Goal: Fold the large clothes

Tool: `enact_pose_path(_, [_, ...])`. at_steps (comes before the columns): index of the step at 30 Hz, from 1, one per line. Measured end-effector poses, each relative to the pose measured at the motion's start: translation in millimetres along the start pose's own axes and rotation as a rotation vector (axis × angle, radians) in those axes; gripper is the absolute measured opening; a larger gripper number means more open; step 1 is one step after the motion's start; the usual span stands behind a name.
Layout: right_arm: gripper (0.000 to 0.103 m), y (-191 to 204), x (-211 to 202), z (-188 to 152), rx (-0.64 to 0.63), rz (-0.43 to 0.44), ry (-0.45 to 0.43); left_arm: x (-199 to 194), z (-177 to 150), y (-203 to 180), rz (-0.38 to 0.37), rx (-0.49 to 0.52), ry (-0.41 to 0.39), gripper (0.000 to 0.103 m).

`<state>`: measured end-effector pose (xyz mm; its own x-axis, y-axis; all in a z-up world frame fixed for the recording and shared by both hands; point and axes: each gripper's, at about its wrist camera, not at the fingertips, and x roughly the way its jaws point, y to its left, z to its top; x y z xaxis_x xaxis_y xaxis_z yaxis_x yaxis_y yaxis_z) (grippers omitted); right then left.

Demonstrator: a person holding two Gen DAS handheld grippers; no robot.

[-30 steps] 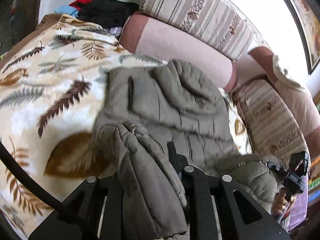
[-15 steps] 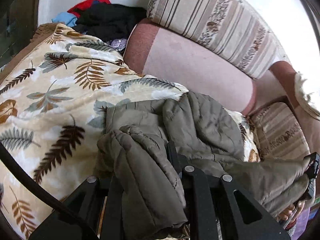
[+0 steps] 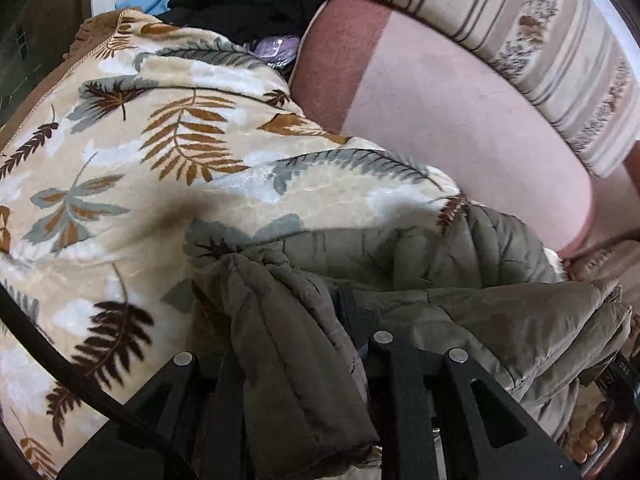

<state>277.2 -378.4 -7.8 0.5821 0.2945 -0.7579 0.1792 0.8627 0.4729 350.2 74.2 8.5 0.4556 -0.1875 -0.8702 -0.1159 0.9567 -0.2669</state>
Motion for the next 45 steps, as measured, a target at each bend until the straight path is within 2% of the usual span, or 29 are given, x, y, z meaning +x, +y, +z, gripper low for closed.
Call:
enact_pose_path(4, [0.027, -7.6, 30.3, 5.8, 0.033, -0.033, 0.029, 15.6, 0.6, -4.9, 0.034, -0.010, 0.014, 0.020])
enact_pose_path(6, [0.028, -11.5, 33.9, 5.8, 0.060, -0.027, 0.033, 9.9, 3.0, -2.4, 0.000, -0.019, 0.024, 0.025])
enact_pose_path(8, [0.033, -13.4, 25.9, 5.6, 0.078, 0.006, 0.019, -0.6, 5.1, 3.2, -0.074, -0.047, 0.019, 0.033])
enact_pose_path(10, [0.050, -14.7, 11.7, 4.0, 0.098, 0.069, -0.009, -17.2, 6.2, 13.3, -0.202, -0.103, 0.007, 0.053])
enact_pose_path(11, [0.068, -14.5, 2.6, 3.3, 0.105, 0.104, -0.032, -25.7, 6.0, 17.4, -0.259, -0.133, -0.004, 0.057])
enact_pose_path(12, [0.076, -13.1, -6.1, 3.3, 0.108, 0.114, -0.060, -34.0, 5.4, 19.9, -0.304, -0.157, -0.017, 0.067])
enact_pose_path(13, [0.078, -11.0, -17.4, 2.8, 0.108, 0.116, -0.100, -39.9, 5.1, 19.0, -0.332, -0.169, -0.028, 0.075])
enact_pose_path(15, [0.091, -6.1, -38.9, 1.9, 0.084, 0.149, -0.161, -57.2, 1.4, 17.0, -0.390, -0.177, -0.077, 0.082])
enact_pose_path(16, [0.091, -1.9, -47.4, 0.1, 0.064, 0.141, -0.192, -61.8, 1.0, 13.5, -0.397, -0.166, -0.088, 0.083])
enact_pose_path(18, [0.092, 13.2, -58.3, -7.1, -0.026, 0.078, -0.236, -71.5, -4.5, -4.3, -0.373, -0.108, -0.117, 0.084])
enact_pose_path(21, [0.092, 37.3, -43.2, -20.2, -0.177, -0.042, -0.212, -68.6, -18.8, -48.2, -0.244, 0.064, -0.156, 0.086])
enact_pose_path(24, [0.092, 48.6, -8.3, -32.0, -0.282, -0.156, -0.184, -36.9, -36.1, -86.4, -0.120, 0.202, -0.153, 0.086])
enact_pose_path(26, [0.092, 49.4, 16.1, -32.6, -0.329, -0.228, -0.172, -6.9, -40.4, -101.6, -0.052, 0.236, -0.128, 0.086])
enact_pose_path(28, [0.092, 44.7, 39.5, -27.4, -0.338, -0.265, -0.149, 26.2, -34.8, -109.0, -0.008, 0.232, -0.102, 0.086])
enact_pose_path(33, [0.092, 22.7, 74.0, -0.8, -0.286, -0.248, -0.127, 71.1, -6.0, -111.4, 0.009, 0.189, -0.099, 0.092])
enact_pose_path(37, [0.096, 2.3, 101.1, 21.0, -0.205, -0.225, -0.109, 91.1, 7.5, -120.9, 0.017, 0.199, -0.113, 0.094])
enact_pose_path(42, [0.098, -5.5, 113.0, 27.8, -0.187, -0.218, -0.111, 94.7, 10.2, -122.9, 0.027, 0.199, -0.106, 0.095])
enact_pose_path(45, [0.095, 4.5, 97.6, 24.2, -0.209, -0.268, -0.126, 73.6, 1.8, -116.2, 0.010, 0.186, -0.089, 0.095])
